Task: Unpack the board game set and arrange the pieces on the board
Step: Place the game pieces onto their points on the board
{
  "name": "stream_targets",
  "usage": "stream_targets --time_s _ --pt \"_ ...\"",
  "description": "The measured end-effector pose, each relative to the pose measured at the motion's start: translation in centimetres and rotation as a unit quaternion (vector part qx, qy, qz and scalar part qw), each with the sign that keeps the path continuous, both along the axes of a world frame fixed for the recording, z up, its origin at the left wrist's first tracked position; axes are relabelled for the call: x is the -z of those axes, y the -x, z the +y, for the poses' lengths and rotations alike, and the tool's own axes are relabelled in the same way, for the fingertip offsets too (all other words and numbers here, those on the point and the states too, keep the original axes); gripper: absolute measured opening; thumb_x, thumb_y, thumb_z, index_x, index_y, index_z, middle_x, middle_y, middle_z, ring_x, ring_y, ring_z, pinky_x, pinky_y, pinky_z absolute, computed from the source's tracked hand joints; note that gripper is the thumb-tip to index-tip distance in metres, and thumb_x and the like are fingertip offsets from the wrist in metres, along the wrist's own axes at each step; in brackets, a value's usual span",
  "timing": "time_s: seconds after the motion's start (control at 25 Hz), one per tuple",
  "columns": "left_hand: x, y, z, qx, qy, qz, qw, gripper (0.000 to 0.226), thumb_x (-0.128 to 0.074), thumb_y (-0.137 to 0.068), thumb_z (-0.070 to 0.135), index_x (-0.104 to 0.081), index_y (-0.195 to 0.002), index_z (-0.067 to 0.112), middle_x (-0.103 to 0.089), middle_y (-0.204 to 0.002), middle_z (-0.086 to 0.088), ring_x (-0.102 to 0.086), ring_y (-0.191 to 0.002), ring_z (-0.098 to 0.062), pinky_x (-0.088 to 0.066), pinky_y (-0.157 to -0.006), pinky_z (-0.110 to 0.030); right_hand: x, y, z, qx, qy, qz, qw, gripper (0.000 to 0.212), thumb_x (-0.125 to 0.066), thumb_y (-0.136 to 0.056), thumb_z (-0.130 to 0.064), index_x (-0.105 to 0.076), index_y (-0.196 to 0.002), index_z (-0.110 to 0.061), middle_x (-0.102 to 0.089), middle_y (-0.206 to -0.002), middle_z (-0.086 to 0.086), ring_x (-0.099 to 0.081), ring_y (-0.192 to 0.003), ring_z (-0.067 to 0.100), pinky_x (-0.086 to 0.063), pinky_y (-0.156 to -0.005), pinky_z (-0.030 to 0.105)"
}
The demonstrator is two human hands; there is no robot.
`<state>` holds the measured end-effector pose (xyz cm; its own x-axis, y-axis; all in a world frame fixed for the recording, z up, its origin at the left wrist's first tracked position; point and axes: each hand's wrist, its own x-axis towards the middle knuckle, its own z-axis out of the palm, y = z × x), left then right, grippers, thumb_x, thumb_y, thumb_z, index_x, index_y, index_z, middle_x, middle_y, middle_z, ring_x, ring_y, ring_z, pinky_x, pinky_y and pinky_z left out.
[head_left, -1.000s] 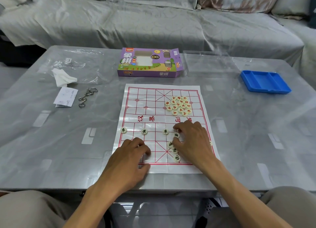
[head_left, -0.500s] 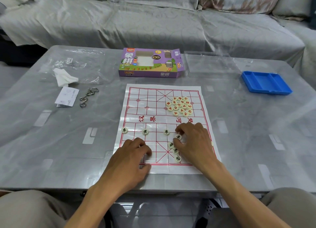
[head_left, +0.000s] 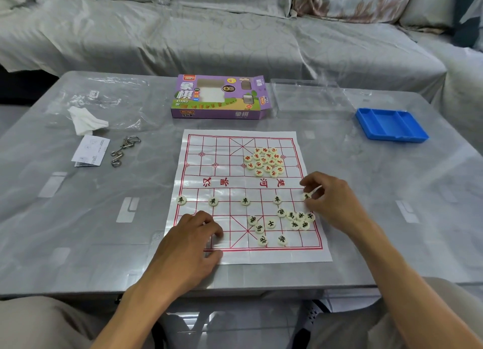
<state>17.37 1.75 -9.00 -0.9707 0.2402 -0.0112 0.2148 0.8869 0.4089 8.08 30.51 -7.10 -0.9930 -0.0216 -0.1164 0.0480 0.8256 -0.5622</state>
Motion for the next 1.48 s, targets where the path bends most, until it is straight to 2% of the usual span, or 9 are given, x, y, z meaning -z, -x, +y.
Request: stream_targets --time_s 0.4,0.56,0.68,0.76,1.0,1.28,1.48 --pt "0.0 0.0 -0.1 0.003 -0.001 0.001 1.000 0.026 -0.059 -0.087 0.043 -0.057 -0.113 0.038 -0.045 -0.122 0.023 -0.038 -0.111 -0.002 -0.034 -0.081 -0.014 0.4 0.1 0.1 -0.004 -0.046 -0.023 0.999 0.028 -0.070 -0.083 -0.014 -0.061 -0.106 -0.029 -0.063 -0.101 -0.012 -0.059 -0.086 0.005 -0.048 -0.070 0.018" --pt "0.1 0.0 -0.1 0.000 -0.005 0.001 1.000 0.026 -0.060 -0.087 0.043 -0.058 -0.113 0.037 -0.046 -0.123 0.022 -0.039 -0.111 -0.002 -0.035 -0.082 -0.014 0.1 -0.7 -1.1 -0.041 -0.080 0.094 0.992 0.020 -0.066 -0.087 -0.025 -0.063 -0.107 -0.027 -0.062 -0.103 -0.012 -0.053 -0.091 0.007 -0.042 -0.076 0.022" --pt "0.1 0.1 0.0 0.000 -0.007 0.002 1.000 0.027 -0.059 -0.087 0.043 -0.058 -0.113 0.037 -0.046 -0.124 0.022 -0.039 -0.111 -0.002 -0.033 -0.082 -0.013 1.0 -1.0 -3.0 -0.093 -0.093 0.131 0.983 0.029 -0.062 -0.091 -0.030 -0.064 -0.120 -0.026 -0.063 -0.112 -0.011 -0.050 -0.100 0.011 -0.042 -0.084 0.026" --pt "0.1 0.1 0.0 0.002 -0.006 0.001 1.000 0.027 -0.059 -0.088 0.043 -0.058 -0.114 0.037 -0.046 -0.124 0.022 -0.039 -0.112 -0.002 -0.031 -0.081 -0.012 1.6 -0.6 -3.6 -0.115 -0.102 0.125 0.980 0.031 -0.061 -0.092 -0.031 -0.063 -0.123 -0.026 -0.064 -0.114 -0.009 -0.051 -0.102 0.014 -0.042 -0.086 0.029" --pt "0.2 0.1 -0.2 0.002 -0.005 0.002 1.000 0.026 -0.062 -0.086 0.041 -0.059 -0.111 0.036 -0.047 -0.121 0.021 -0.040 -0.110 -0.004 -0.033 -0.079 -0.014 2.0 -0.4 -3.7 -0.121 -0.098 0.108 0.982 0.020 -0.061 -0.092 -0.028 -0.070 -0.109 -0.025 -0.066 -0.106 -0.008 -0.053 -0.096 0.014 -0.045 -0.084 0.031" --pt "0.2 0.0 -0.1 0.004 -0.005 0.007 1.000 0.028 -0.061 -0.086 0.042 -0.059 -0.113 0.035 -0.047 -0.122 0.020 -0.040 -0.110 -0.004 -0.035 -0.080 -0.016 1.0 -3.1 -2.5 -0.033 -0.070 0.107 0.991 0.022 -0.059 -0.092 -0.035 -0.062 -0.113 -0.027 -0.062 -0.108 -0.012 -0.052 -0.094 0.007 -0.041 -0.078 0.023" --pt "0.1 -0.1 -0.2 0.005 -0.004 0.006 1.000 0.029 -0.059 -0.087 0.042 -0.057 -0.116 0.035 -0.046 -0.123 0.020 -0.040 -0.111 -0.005 -0.040 -0.085 -0.019 2.0 -5.6 -2.6 -0.060 -0.086 0.058 0.993 0.024 -0.058 -0.091 -0.039 -0.059 -0.112 -0.028 -0.056 -0.117 -0.011 -0.047 -0.101 0.008 -0.036 -0.076 0.020"
